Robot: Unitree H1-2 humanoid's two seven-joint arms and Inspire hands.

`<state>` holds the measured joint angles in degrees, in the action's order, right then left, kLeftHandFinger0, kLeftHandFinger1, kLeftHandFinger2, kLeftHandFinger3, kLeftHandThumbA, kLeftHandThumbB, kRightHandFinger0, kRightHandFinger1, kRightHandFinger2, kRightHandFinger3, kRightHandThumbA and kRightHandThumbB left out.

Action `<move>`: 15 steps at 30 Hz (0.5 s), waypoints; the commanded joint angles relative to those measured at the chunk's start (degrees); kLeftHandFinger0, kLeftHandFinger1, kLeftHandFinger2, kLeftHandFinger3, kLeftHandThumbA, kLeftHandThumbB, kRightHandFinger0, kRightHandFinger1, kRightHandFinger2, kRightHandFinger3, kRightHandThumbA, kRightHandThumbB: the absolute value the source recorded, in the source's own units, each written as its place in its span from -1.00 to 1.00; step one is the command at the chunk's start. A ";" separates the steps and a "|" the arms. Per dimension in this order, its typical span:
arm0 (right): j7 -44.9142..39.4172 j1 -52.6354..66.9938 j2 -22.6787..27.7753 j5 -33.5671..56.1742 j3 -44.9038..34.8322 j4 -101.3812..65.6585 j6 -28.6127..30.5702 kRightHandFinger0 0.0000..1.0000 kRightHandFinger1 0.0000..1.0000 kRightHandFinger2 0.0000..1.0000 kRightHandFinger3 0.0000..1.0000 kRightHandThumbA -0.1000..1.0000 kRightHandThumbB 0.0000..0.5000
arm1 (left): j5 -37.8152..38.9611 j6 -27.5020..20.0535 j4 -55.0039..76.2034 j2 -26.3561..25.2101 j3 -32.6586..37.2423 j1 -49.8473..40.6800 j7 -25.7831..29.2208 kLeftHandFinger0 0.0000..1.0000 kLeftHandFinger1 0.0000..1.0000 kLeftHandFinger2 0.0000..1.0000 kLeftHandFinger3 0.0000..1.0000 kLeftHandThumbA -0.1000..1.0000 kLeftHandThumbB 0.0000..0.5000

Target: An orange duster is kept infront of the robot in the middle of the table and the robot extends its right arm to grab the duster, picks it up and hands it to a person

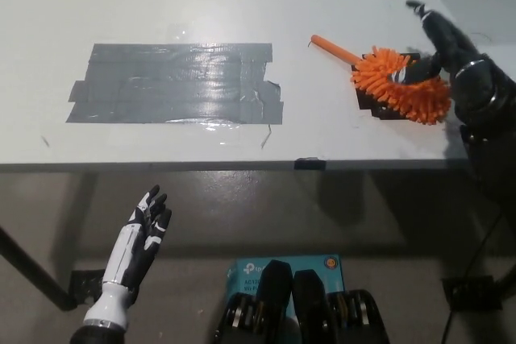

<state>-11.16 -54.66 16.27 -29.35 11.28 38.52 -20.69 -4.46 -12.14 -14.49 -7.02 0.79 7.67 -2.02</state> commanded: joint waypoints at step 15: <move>-3.11 -11.98 -2.25 4.03 2.98 23.34 2.86 1.00 1.00 1.00 1.00 0.90 0.54 | -0.96 -0.38 2.46 -1.00 0.91 2.12 -0.68 1.00 1.00 1.00 1.00 0.66 -0.23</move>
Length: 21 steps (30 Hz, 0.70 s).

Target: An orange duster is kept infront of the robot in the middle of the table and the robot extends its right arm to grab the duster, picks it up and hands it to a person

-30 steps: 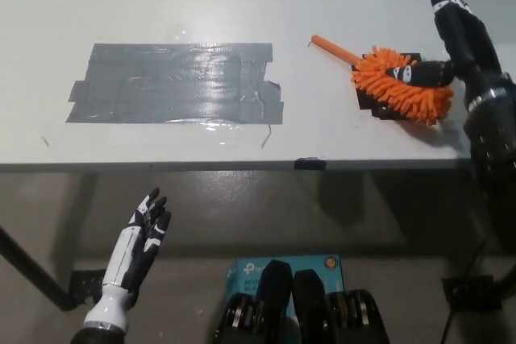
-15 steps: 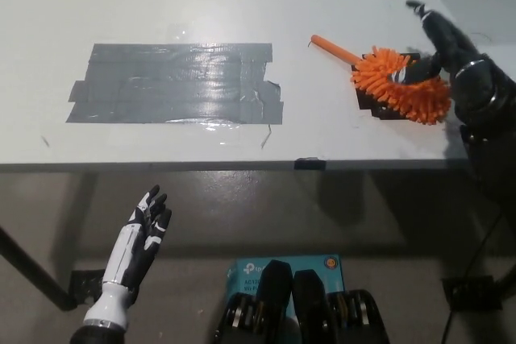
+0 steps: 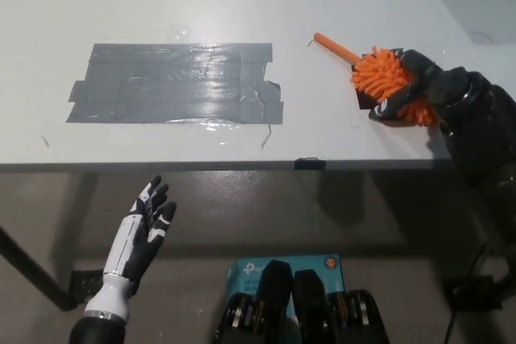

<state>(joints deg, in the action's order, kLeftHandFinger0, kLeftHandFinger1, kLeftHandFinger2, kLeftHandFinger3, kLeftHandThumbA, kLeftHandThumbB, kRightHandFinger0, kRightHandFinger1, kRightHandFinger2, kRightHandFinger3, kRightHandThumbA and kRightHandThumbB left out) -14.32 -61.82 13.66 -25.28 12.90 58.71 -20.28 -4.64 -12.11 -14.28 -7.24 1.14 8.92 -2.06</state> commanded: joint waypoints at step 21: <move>-0.70 -9.09 1.01 -2.09 9.36 14.79 5.01 -0.95 -0.31 -0.11 1.00 -1.00 -0.15 | -0.51 -0.69 1.95 -0.99 0.40 1.85 -0.88 1.00 1.00 1.00 1.00 0.64 -0.27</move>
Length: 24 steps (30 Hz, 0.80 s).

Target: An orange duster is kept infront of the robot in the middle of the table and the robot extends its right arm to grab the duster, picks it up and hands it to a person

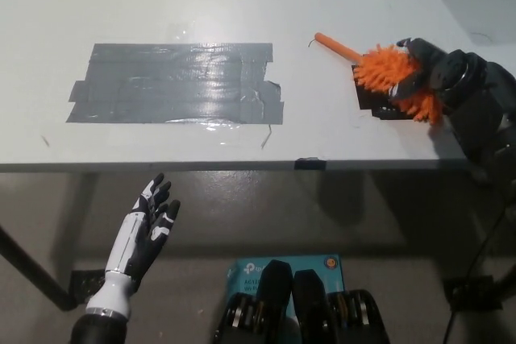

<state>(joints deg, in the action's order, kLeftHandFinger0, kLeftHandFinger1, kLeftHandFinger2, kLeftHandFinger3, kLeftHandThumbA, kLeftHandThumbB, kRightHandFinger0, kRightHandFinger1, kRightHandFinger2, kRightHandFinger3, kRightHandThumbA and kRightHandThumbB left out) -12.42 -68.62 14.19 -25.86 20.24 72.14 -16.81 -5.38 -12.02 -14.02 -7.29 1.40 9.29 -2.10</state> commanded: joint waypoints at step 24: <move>-1.37 1.38 2.10 10.36 -10.32 -1.47 6.75 -0.82 0.16 0.96 -0.48 -1.00 -0.14 | 0.23 0.36 1.46 -1.12 0.02 2.37 -0.85 1.00 1.00 1.00 1.00 0.63 -0.38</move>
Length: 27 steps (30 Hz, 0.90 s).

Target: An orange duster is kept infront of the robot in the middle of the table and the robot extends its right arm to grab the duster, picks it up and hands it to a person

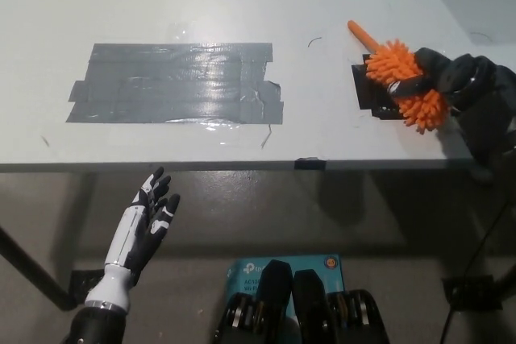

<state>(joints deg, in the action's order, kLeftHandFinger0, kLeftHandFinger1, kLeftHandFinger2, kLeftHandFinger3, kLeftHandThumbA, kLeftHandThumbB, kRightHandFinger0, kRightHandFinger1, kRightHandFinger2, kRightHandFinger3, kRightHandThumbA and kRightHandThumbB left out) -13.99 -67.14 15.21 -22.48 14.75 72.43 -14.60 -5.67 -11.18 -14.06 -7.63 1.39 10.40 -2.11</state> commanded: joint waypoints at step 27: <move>-16.81 4.29 -5.81 46.54 -47.13 -23.34 -12.33 -1.00 -0.30 0.49 1.00 -1.00 -0.53 | 0.89 -0.70 0.98 -0.72 -0.32 2.12 -0.70 1.00 1.00 1.00 1.00 0.63 -0.34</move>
<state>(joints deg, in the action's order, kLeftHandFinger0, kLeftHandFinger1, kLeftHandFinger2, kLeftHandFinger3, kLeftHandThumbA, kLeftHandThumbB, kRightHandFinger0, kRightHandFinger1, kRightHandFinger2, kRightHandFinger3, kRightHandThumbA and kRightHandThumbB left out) -21.68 -58.59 10.82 5.56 -26.68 61.99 -17.86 -5.65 -10.96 -15.05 -7.54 1.34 10.90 -2.10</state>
